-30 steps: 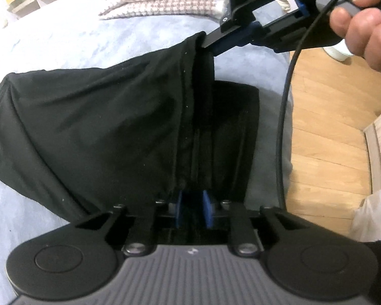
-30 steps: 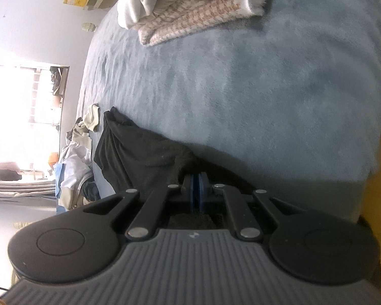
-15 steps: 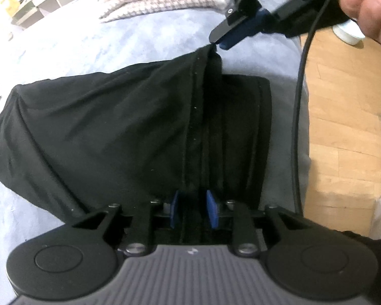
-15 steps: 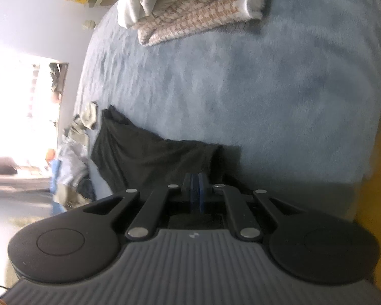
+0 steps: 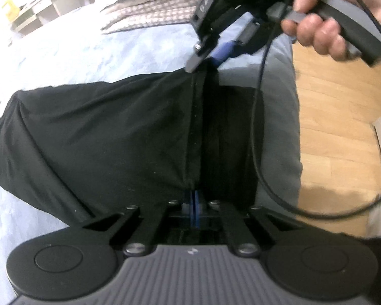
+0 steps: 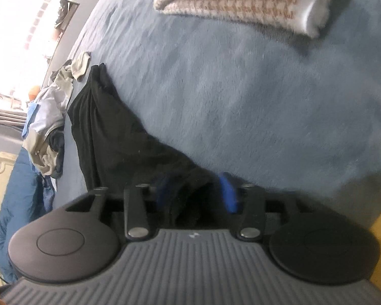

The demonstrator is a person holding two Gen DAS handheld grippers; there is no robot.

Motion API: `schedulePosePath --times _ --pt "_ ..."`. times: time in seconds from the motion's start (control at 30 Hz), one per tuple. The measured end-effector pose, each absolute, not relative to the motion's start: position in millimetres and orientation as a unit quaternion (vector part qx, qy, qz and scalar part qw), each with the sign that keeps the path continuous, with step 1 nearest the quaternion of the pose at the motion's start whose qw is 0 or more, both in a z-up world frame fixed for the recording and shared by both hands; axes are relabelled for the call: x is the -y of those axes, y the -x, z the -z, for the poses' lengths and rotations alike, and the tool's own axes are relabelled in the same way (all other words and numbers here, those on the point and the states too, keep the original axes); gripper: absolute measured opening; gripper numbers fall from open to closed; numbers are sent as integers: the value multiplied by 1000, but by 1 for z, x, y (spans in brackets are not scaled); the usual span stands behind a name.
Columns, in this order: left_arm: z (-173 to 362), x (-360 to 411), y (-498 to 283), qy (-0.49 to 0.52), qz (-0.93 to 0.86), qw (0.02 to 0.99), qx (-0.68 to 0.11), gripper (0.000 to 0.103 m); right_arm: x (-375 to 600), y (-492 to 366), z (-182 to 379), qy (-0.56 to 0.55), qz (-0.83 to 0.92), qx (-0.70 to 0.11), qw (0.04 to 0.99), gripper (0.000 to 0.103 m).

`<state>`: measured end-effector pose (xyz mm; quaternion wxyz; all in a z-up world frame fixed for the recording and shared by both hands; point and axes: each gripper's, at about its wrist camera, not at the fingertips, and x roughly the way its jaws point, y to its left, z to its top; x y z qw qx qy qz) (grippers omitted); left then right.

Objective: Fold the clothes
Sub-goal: 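Fold the held edge over the shirt lengthwise with both grippers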

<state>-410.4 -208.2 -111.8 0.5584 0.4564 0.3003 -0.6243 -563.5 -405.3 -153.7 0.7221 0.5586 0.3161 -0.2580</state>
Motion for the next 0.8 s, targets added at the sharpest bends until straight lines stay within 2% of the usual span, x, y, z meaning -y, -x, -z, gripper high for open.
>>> schedulePosePath --times 0.03,0.23,0.37,0.43,0.5,0.53,0.8 --pt "111 207 410 -455 631 553 -299 2 404 565 151 -559 259 -314 723 5" --pt "127 212 409 -469 632 537 -304 6 396 575 133 -578 266 -288 716 4" --pt "130 214 415 -472 632 538 -299 14 393 582 122 -601 262 -268 706 3" --pt "131 215 420 -477 630 541 -288 21 390 582 117 -610 261 -260 702 3" --pt "134 218 423 -481 624 548 -280 34 389 582 112 -620 256 -251 698 3" --pt "135 218 425 -483 623 550 -278 36 388 582 109 -626 253 -246 695 3" --pt "140 223 433 -480 608 567 -279 37 382 579 92 -654 236 -212 687 3"
